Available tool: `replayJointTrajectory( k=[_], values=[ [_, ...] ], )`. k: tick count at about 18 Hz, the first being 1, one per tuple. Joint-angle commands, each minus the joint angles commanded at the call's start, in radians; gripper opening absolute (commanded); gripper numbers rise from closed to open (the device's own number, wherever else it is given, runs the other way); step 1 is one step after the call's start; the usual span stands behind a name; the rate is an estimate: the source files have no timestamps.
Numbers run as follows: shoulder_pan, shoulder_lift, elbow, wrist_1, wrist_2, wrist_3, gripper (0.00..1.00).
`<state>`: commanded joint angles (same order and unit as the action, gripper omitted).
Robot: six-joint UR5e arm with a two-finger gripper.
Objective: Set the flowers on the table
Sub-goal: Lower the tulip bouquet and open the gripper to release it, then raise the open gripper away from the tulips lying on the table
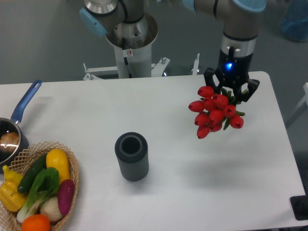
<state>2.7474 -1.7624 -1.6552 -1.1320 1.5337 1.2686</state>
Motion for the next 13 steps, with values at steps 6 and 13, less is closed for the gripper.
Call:
replayJointTrajectory(
  k=[6, 13],
  values=[
    [-0.034, -0.075, -0.008, -0.005, 0.124, 0.000, 0.53],
    [-0.091, -0.124, 0.000, -0.002, 0.207, -0.002, 0.53]
  ],
)
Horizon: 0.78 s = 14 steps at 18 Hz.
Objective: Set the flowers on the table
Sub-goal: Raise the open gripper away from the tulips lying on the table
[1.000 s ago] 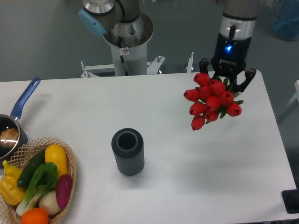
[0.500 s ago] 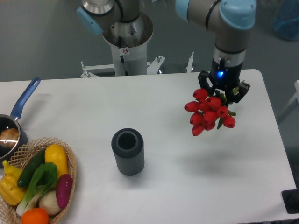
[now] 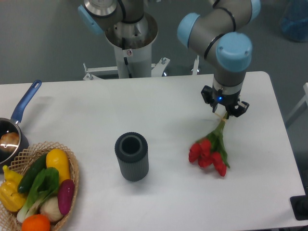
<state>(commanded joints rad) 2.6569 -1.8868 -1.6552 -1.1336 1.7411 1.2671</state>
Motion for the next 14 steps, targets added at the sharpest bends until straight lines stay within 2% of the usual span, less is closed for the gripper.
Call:
replayJointTrajectory(
  k=[2, 3, 4, 7, 9, 11, 14],
  values=[
    [0.000, 0.000, -0.005, 0.002, -0.009, 0.000, 0.54],
    [0.000, 0.000, -0.005, 0.005, -0.015, 0.002, 0.67],
    [0.002, 0.003, -0.005, 0.012, -0.029, 0.002, 1.00],
    [-0.003, 0.003, -0.003, 0.047, -0.101, 0.002, 1.00],
    [-0.002, 0.000, -0.005, 0.093, -0.179, -0.024, 1.00],
    [-0.003, -0.002, -0.003, 0.132, -0.192, -0.090, 1.00],
    [-0.006, 0.006, 0.003, 0.141, -0.198, -0.063, 1.00]
  ],
)
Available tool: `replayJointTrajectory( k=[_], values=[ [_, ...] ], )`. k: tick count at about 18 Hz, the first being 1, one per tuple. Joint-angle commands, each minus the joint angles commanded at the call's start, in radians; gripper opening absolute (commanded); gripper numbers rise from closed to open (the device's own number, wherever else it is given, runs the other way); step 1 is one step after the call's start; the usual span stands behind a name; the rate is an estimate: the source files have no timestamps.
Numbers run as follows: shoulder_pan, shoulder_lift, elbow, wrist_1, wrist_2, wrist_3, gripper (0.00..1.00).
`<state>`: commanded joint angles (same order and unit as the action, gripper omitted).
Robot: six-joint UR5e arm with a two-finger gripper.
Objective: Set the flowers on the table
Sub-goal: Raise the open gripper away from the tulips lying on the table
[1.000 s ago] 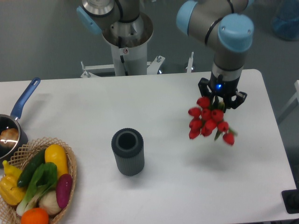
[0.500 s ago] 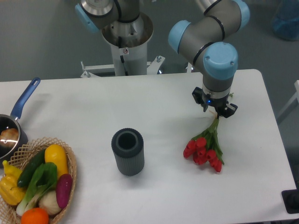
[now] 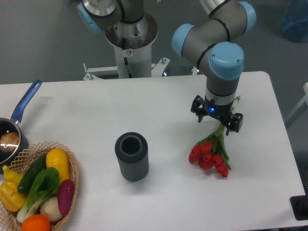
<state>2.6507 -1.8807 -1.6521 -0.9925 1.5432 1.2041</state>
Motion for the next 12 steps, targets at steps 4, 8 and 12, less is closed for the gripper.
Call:
replayJointTrajectory(
  k=[4, 8, 12],
  values=[
    [0.006, 0.003, 0.005, 0.002, -0.012, 0.028, 1.00],
    [0.009, 0.003, 0.005, 0.006, -0.032, 0.046, 1.00],
    [0.011, 0.003, 0.005, 0.006, -0.032, 0.046, 1.00]
  ],
)
